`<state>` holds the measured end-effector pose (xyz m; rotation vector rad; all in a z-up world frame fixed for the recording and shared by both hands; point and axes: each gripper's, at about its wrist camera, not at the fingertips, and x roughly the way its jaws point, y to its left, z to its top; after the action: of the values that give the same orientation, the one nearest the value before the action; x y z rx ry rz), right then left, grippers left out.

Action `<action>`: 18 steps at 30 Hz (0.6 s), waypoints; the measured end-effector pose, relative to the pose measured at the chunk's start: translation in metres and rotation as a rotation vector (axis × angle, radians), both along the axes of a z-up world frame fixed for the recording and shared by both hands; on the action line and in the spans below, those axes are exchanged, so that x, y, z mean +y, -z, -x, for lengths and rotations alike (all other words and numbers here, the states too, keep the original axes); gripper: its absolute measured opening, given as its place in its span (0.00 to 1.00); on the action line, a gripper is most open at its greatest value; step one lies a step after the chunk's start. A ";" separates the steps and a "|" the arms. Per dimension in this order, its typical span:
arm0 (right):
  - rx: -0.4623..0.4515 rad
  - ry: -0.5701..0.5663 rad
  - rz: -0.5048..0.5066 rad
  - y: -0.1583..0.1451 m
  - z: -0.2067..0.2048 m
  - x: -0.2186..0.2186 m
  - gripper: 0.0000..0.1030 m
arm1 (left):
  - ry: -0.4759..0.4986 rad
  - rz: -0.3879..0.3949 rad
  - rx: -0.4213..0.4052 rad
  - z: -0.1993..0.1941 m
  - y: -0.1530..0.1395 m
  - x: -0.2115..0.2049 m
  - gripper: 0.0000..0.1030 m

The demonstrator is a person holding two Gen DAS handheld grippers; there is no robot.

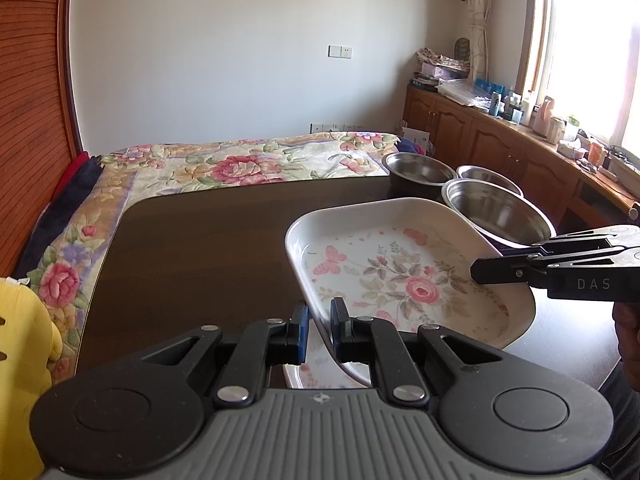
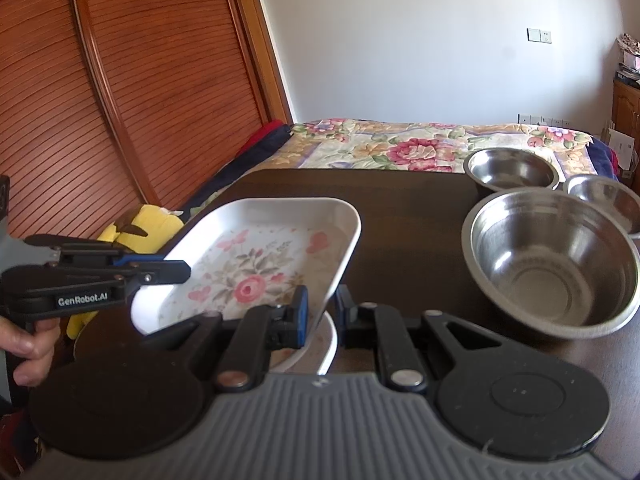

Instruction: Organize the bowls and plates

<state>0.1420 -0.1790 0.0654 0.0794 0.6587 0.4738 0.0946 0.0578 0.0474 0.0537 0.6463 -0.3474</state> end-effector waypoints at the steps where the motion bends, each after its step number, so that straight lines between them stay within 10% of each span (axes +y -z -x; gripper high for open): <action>1: 0.002 -0.001 0.001 0.001 0.002 0.001 0.16 | -0.002 0.002 0.002 0.002 0.001 0.001 0.12; 18: -0.015 -0.025 0.039 0.005 0.034 0.011 0.16 | -0.021 0.016 0.022 0.034 0.013 0.008 0.12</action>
<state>0.1083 -0.1684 0.0602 0.0306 0.6543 0.4847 0.0607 0.0658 0.0345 0.0276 0.6656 -0.3329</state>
